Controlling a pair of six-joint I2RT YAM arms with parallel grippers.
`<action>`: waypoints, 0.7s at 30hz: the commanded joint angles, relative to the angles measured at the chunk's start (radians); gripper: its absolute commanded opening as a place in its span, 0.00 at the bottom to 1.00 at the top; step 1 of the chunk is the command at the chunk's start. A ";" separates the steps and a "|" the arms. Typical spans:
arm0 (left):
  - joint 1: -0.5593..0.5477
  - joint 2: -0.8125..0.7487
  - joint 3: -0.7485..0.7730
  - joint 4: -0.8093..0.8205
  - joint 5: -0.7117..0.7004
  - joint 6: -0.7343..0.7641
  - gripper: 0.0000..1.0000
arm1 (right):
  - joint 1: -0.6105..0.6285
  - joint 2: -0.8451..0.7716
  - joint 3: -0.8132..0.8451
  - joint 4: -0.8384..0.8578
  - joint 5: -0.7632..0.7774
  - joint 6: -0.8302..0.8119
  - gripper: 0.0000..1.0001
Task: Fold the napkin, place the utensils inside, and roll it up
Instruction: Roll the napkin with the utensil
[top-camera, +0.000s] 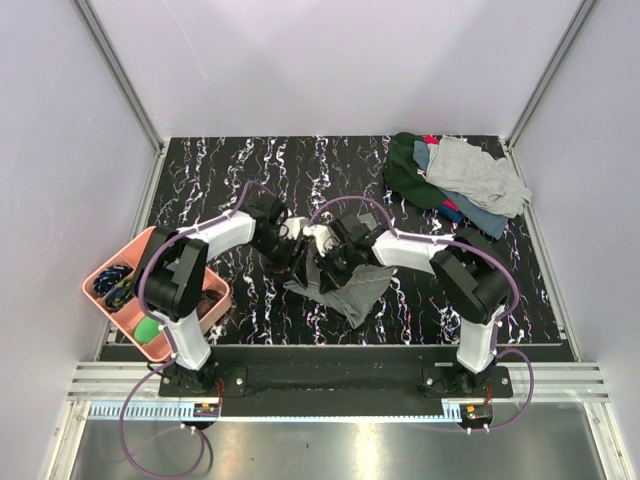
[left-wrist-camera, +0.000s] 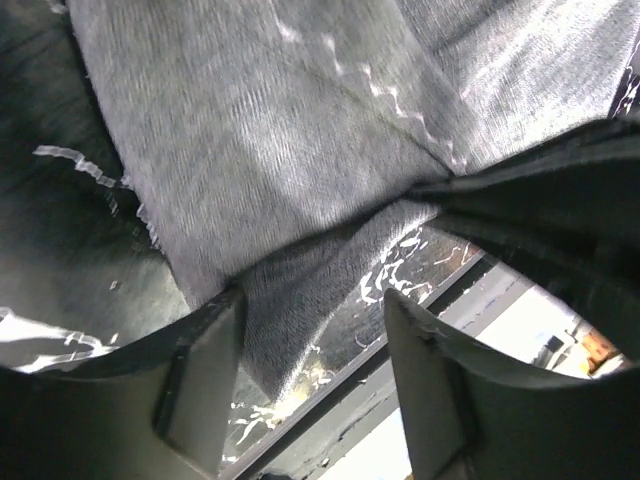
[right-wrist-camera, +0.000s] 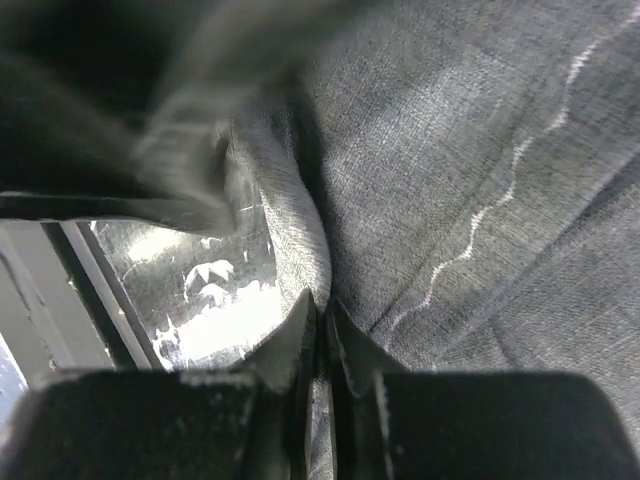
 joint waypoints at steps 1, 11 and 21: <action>0.033 -0.116 -0.017 0.042 -0.014 0.018 0.72 | -0.034 0.038 0.008 0.002 -0.103 0.020 0.10; 0.065 -0.234 -0.090 0.089 -0.092 -0.005 0.87 | -0.080 0.097 -0.002 0.017 -0.218 0.020 0.09; 0.067 -0.305 -0.182 0.226 -0.100 -0.082 0.86 | -0.140 0.152 0.003 0.025 -0.312 0.026 0.09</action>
